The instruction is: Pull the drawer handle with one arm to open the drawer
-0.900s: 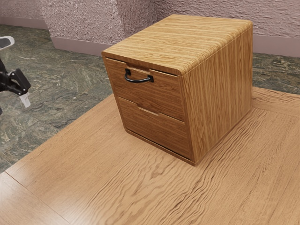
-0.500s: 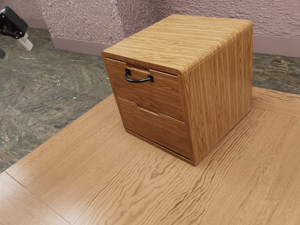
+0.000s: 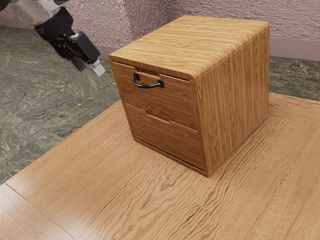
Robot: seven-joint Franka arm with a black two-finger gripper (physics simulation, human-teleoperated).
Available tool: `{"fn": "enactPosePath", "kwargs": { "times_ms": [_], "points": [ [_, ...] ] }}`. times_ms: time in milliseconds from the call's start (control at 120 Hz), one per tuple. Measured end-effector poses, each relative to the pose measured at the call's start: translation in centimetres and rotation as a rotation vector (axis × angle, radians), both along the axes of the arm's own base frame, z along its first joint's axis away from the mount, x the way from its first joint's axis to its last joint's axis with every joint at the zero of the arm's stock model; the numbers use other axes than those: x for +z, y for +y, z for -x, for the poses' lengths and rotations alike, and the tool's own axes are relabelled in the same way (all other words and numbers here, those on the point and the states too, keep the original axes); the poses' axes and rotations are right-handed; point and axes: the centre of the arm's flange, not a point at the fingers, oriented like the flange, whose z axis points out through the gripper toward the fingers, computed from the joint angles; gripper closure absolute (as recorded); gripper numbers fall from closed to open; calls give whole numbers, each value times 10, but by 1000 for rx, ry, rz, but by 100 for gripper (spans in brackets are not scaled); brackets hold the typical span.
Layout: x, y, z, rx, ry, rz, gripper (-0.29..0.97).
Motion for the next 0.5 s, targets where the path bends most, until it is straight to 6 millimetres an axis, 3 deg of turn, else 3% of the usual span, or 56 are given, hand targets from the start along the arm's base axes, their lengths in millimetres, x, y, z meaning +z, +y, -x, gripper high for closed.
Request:
{"fn": "enactPosePath", "kwargs": {
  "times_ms": [167,500],
  "points": [
    [10,-31,1,-274,-41,-155,2],
    [-20,-70,-28,-645,-4,-320,2]
  ]
}}
